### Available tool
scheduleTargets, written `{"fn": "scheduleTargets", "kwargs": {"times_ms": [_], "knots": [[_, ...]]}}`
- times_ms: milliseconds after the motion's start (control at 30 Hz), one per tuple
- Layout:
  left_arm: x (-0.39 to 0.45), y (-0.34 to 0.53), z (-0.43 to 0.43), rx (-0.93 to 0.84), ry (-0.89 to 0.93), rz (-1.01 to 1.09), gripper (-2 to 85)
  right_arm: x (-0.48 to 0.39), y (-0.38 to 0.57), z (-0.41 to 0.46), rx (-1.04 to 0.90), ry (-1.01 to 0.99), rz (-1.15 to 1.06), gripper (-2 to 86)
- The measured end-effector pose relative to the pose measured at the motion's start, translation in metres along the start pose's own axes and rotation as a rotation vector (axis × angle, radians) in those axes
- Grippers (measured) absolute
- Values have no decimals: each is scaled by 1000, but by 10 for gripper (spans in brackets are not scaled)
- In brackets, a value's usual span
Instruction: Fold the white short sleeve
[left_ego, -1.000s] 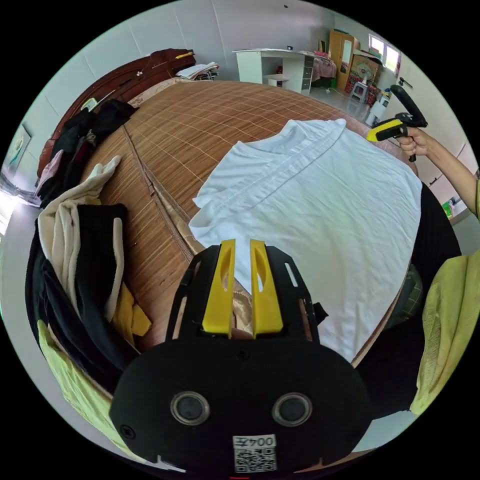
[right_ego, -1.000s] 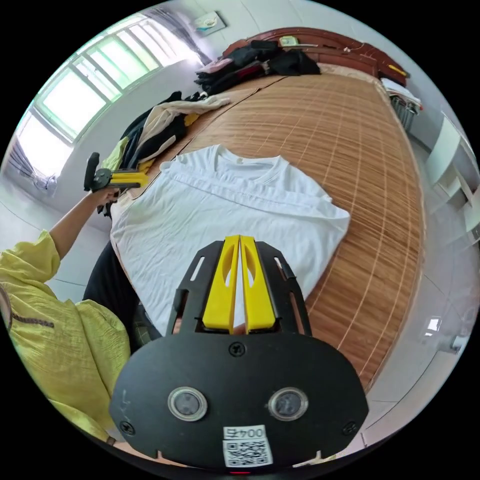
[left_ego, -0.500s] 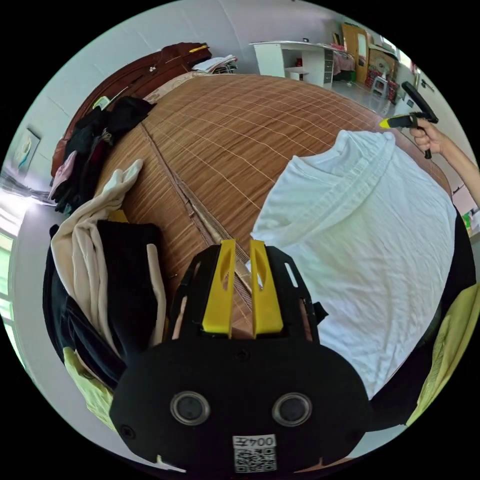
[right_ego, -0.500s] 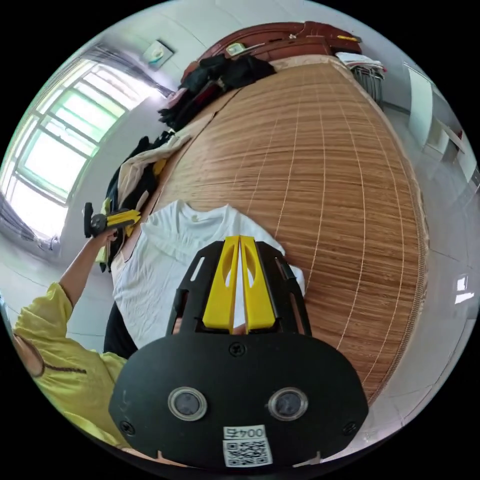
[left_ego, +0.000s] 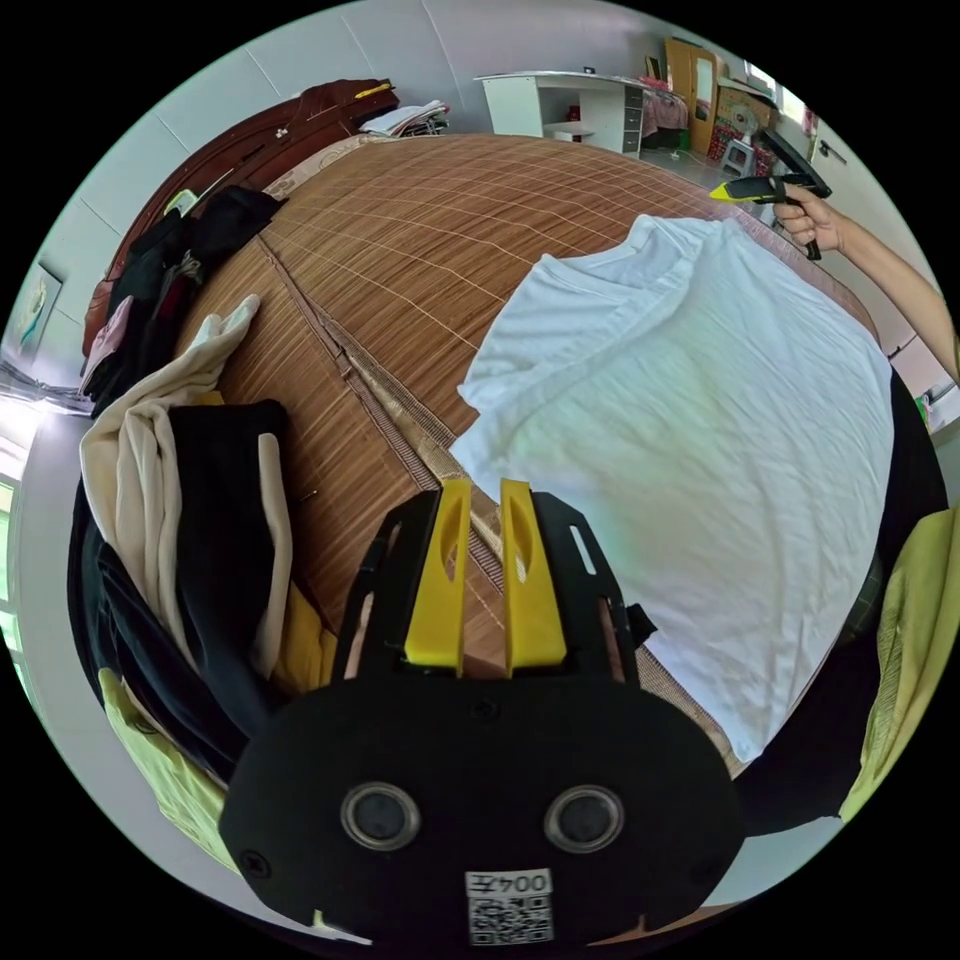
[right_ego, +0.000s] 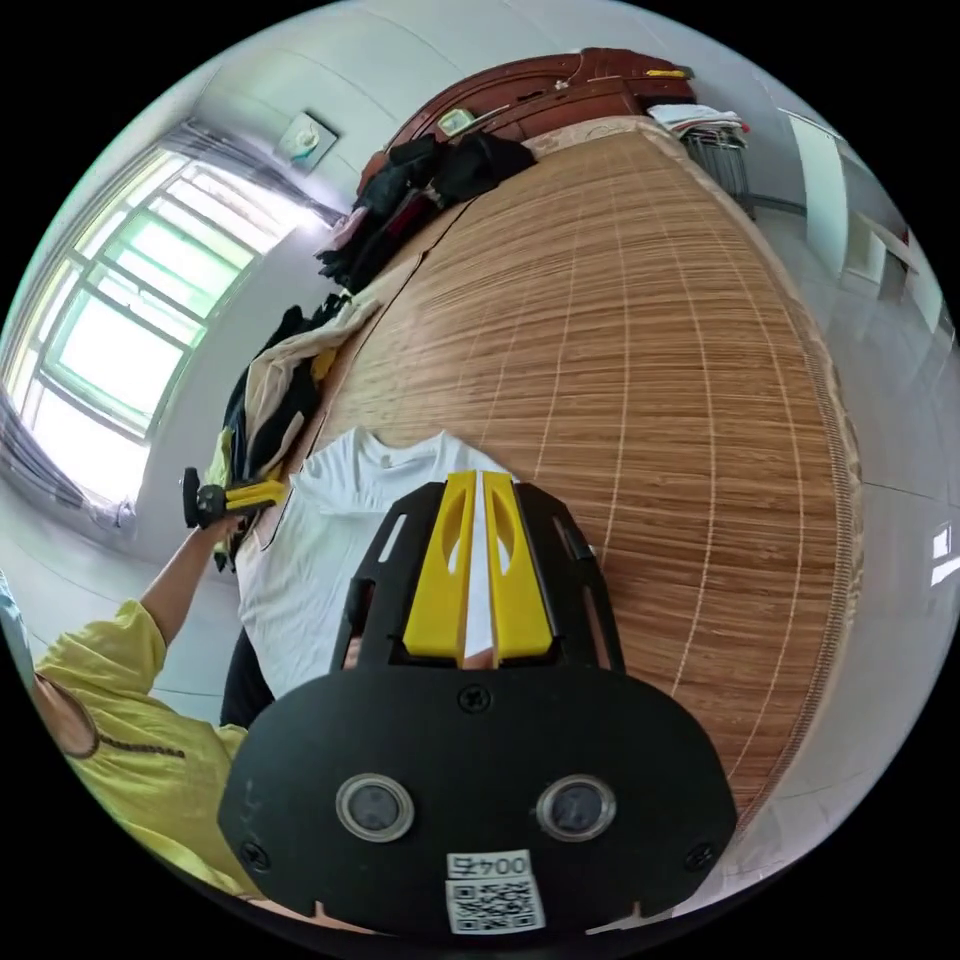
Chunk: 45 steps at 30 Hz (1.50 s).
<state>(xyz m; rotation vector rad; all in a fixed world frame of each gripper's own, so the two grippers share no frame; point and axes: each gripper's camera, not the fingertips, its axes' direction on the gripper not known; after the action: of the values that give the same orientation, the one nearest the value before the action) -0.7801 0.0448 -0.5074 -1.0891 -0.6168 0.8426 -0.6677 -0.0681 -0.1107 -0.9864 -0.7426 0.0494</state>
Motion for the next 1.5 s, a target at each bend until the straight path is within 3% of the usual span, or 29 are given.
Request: {"fn": "scheduleTargets", "kwargs": {"times_ms": [167,400,467,867,1100,1300,1500], "knots": [[-24,3,0,11,35,-27,82,13,28,3,-70,126,-35,98],[-49,-11,-2,6,100,-17,100,45,64,3,-10,61,55,109],[-55,-15,-2,-10,109,-11,104,47,71,1,3,122,59,119],[-94,-24,-10,-36,268,-44,108,56,105,13,-46,8,41,99],[-98,5,-44,107,344,-114,37,54,128,23,-48,-67,47,53],[-64,37,-85,232,198,-178,18,32,159,18,21,-15,12,18],[-5,66,-137,308,-31,-168,14,-27,197,0,90,188,-159,0]]}}
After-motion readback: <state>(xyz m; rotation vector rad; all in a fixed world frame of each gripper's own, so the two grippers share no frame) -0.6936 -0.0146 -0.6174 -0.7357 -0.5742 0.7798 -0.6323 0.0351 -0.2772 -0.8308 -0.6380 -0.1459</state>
